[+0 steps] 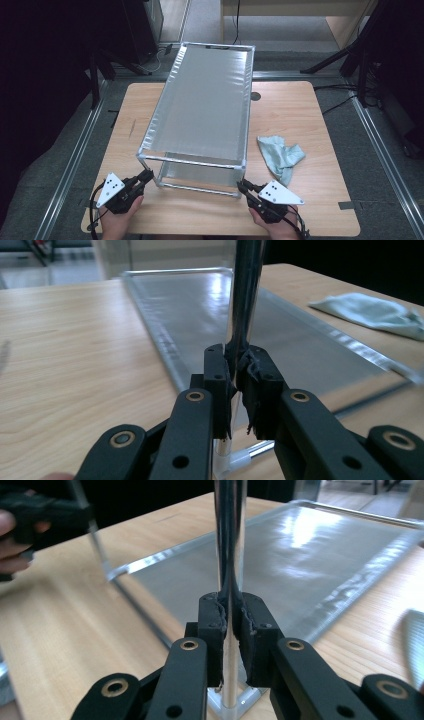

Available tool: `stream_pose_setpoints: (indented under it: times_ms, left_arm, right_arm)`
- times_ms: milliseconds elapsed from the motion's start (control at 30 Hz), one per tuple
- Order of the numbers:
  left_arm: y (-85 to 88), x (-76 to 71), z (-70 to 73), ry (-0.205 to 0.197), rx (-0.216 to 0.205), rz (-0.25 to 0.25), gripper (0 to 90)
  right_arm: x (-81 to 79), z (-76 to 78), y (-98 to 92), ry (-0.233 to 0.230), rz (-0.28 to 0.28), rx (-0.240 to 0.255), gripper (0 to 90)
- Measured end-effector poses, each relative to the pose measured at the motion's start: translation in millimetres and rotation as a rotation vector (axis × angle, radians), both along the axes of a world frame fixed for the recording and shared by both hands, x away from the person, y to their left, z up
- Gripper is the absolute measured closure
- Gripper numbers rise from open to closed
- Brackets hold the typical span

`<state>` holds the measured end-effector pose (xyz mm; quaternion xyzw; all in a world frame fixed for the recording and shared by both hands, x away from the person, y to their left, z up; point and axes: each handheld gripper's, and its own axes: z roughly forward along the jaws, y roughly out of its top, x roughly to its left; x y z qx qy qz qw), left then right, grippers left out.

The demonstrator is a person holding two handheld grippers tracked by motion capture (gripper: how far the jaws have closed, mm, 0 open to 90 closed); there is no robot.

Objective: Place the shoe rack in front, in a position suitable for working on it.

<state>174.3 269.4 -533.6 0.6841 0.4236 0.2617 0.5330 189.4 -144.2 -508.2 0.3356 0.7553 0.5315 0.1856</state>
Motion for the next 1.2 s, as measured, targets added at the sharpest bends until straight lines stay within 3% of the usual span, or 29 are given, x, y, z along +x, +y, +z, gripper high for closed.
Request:
stream_pose_setpoints:
  times_ms: [100, 200, 333, 400, 467, 567, 700, 767, 900, 933, 1000, 1133, 1200]
  left_arm:
    - [-6.8, -5.7, 0.0, 0.003, -0.008, -0.021, 81.3]
    - [-12.9, -8.4, -1.0, 0.011, -0.038, -0.059, 81.0]
    - [-23.2, -14.0, -3.3, 0.022, -0.079, -0.083, 80.3]
    - [-28.2, -18.1, -5.0, 0.013, -0.089, -0.122, 80.1]
    - [-32.4, -23.5, -5.0, -0.003, -0.066, -0.172, 80.5]
    - [-37.6, -28.2, -0.7, -0.006, -0.023, -0.233, 81.0]
    - [-43.3, -32.0, -0.5, -0.001, -0.029, -0.299, 80.9]
    - [-45.0, -31.1, -0.4, 0.002, -0.038, -0.326, 80.1]
    - [-47.0, -28.8, 0.9, -0.001, -0.102, -0.345, 70.3]
    - [-49.6, -29.4, 1.4, -0.009, -0.091, -0.344, 69.8]
    - [-51.9, -30.0, 1.3, -0.011, -0.076, -0.337, 71.7]
    - [-55.1, -31.6, 1.9, -0.017, -0.057, -0.332, 79.6]
    - [-56.0, -32.5, 2.0, -0.017, -0.056, -0.339, 79.9]
  right_arm:
    - [8.5, -0.8, -9.6, 0.026, -0.026, 0.033, 79.5]
    - [16.4, 1.3, -14.0, 0.024, -0.065, 0.009, 79.8]
    - [27.3, 1.5, -21.2, 0.027, -0.111, 0.016, 79.7]
    - [32.8, 1.3, -25.6, 0.031, -0.138, 0.022, 79.5]
    - [35.6, 0.6, -29.8, 0.038, -0.159, 0.037, 79.4]
    - [34.5, 1.7, -34.4, 0.028, -0.177, 0.015, 79.9]
    - [32.5, 1.4, -43.3, 0.036, -0.194, 0.030, 79.4]
    - [32.4, 1.4, -48.8, 0.052, -0.186, 0.054, 74.9]
    - [33.3, 5.9, -64.5, 0.044, -0.134, 0.102, 51.1]
    - [33.1, 8.0, -69.9, 0.041, -0.124, 0.117, 49.0]
    - [32.0, 11.1, -77.7, 0.036, -0.093, 0.160, 49.0]
    - [30.7, 12.4, -74.7, 0.000, -0.085, 0.133, 49.6]
    - [32.7, 13.4, -79.3, -0.011, -0.073, 0.180, 49.2]
